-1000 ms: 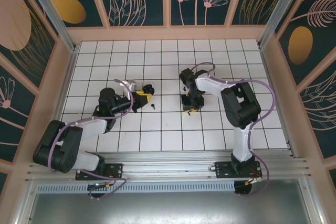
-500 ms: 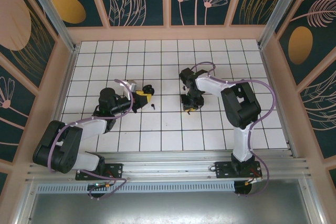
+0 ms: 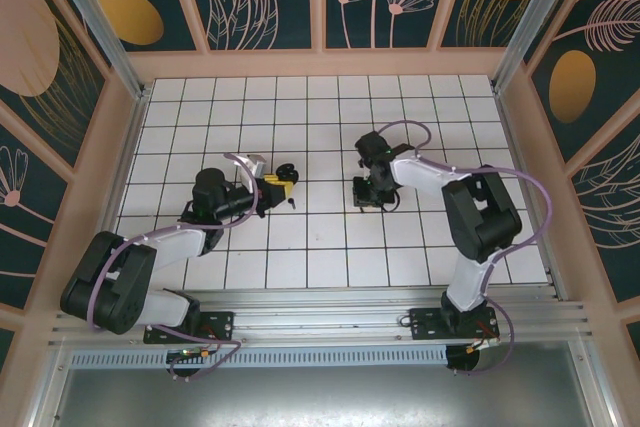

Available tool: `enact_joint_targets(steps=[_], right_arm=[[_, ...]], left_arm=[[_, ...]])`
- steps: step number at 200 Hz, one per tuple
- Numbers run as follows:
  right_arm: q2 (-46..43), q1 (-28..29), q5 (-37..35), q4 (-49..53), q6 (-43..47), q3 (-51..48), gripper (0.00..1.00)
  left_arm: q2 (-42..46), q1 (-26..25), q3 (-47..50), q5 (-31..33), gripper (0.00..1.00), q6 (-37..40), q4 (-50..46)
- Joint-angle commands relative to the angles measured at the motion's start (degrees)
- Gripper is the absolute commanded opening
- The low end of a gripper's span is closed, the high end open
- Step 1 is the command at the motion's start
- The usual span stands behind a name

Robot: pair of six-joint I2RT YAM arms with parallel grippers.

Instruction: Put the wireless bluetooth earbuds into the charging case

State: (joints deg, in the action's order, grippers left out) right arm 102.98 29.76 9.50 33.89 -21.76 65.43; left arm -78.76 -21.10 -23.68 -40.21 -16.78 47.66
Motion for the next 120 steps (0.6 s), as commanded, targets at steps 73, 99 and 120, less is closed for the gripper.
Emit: enact_joint_targets(steps=[73, 99, 120], right_arm=[[-10.71, -2.84, 2.45, -21.17, -6.46, -12.6, 0.18], [-13.29, -3.27, 3.2, -25.29, -7.58, -15.93, 0.18], [-16.29, -3.65, 3.48, -29.61, -8.1, -19.3, 0.17]], left_arm=[[-7.45, -5.07, -6.89, 2.76, 0.12, 2.08, 5.85], [-10.01, -5.82, -7.98, 2.98, 0.12, 1.13, 7.74], [-11.18, -6.41, -8.25, 3.79, 0.11, 0.79, 9.26]])
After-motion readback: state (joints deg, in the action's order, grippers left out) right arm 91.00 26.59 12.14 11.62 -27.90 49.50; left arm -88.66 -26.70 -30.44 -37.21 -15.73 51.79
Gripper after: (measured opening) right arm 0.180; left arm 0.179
